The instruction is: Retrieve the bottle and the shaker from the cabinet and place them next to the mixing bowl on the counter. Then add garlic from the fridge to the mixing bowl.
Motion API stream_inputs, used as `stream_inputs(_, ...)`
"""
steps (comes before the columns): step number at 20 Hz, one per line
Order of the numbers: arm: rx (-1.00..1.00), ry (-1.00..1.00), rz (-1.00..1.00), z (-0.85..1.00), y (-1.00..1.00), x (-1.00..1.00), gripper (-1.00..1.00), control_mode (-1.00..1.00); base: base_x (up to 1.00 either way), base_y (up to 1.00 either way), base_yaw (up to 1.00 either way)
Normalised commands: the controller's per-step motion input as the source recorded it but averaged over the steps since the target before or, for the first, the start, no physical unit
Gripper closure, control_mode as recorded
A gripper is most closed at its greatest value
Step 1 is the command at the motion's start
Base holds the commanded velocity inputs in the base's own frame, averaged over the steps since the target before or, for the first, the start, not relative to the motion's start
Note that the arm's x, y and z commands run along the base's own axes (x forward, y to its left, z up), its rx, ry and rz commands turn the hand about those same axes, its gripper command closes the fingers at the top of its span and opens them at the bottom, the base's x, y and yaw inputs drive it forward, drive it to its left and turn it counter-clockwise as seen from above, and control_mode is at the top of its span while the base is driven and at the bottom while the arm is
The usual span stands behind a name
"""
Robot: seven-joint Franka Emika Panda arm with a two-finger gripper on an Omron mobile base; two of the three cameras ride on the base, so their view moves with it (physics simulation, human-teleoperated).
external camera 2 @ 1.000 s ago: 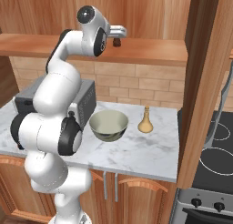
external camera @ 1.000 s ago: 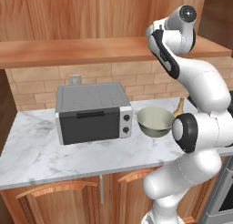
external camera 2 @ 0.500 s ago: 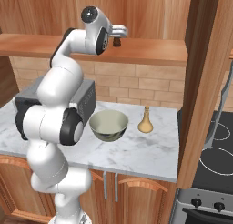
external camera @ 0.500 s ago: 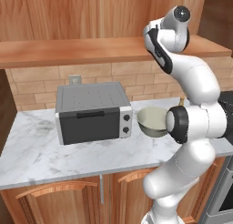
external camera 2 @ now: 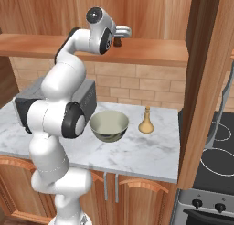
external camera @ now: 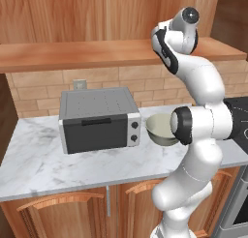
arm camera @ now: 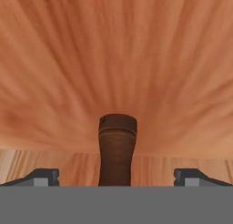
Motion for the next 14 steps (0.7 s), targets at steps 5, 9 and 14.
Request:
stream_inputs(5, 0.00, 0.01, 0.00, -0.02, -0.10, 0.24, -1.00, -1.00, 0.00, 0.00, 0.00)
stream_inputs(9, 0.00, 0.02, 0.00, -0.02, -0.04, 0.26, -1.00, -1.00, 0.00, 0.00, 0.00)
stream_inputs(14, 0.00, 0.03, 0.00, 0.00, -0.02, 0.26, -1.00, -1.00, 0.00, 0.00, 0.00)
